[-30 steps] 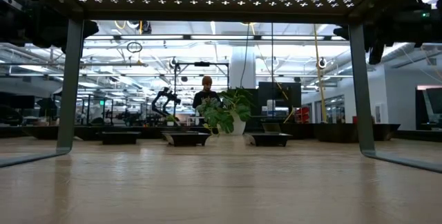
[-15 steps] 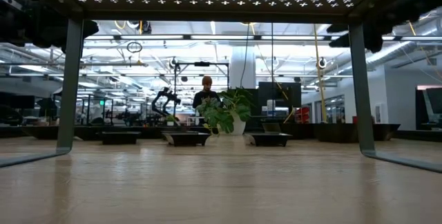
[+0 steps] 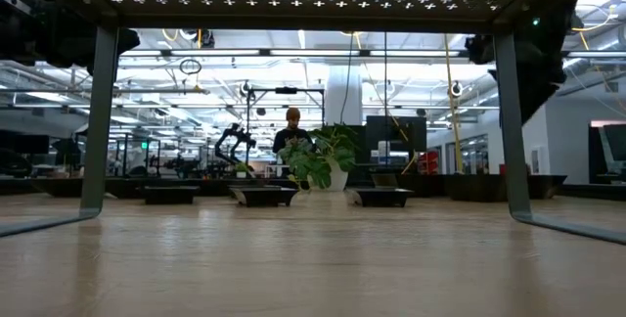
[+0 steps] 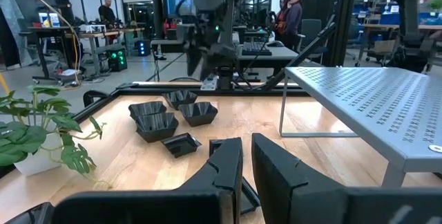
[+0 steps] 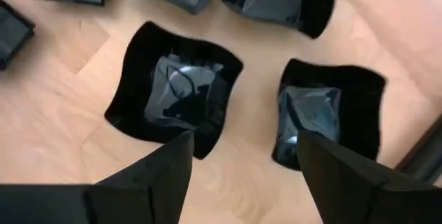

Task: Pick & Place Mini shaped plates
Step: Put the distorted square plate on the shelf

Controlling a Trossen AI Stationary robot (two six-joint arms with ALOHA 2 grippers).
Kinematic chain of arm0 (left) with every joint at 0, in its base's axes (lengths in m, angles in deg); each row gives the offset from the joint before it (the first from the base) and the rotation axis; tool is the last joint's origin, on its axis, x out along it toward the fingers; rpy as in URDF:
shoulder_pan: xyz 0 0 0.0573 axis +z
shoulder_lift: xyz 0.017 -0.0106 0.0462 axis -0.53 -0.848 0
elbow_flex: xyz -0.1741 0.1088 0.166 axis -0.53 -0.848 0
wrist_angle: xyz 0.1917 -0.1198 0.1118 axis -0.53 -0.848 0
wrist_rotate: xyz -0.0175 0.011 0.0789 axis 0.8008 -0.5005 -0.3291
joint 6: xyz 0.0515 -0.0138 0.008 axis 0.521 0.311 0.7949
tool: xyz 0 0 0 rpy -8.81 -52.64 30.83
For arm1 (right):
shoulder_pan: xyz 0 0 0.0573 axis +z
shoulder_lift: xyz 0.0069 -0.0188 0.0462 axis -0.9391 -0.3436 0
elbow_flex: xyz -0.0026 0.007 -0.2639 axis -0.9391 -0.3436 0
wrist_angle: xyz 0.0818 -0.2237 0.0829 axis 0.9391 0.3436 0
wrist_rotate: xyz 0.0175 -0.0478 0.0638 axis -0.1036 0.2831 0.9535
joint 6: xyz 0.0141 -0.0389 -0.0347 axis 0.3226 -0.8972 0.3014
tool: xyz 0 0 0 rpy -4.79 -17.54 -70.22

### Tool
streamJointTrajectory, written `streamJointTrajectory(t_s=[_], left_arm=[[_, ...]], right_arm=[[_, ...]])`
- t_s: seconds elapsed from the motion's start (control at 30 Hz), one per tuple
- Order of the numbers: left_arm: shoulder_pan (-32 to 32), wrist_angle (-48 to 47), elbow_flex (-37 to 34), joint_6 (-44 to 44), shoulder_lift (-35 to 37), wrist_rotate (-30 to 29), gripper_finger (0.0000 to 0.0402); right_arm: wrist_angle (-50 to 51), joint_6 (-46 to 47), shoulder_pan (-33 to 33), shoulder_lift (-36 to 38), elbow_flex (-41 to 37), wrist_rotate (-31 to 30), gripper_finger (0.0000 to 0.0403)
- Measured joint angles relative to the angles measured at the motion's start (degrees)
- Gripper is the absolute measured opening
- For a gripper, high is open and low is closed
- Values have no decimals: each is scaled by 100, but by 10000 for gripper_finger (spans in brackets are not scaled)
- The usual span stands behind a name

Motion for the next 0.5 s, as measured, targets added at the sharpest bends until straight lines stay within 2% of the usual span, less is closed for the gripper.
streamJointTrajectory(t_s=[0.27,0.5], left_arm=[[0,0,0,0,0,-2,35],[0,0,0,-2,0,-2,35]], right_arm=[[-233,-86,-445,-344,-604,23,214],[-912,-230,-980,-369,-1210,28,204]])
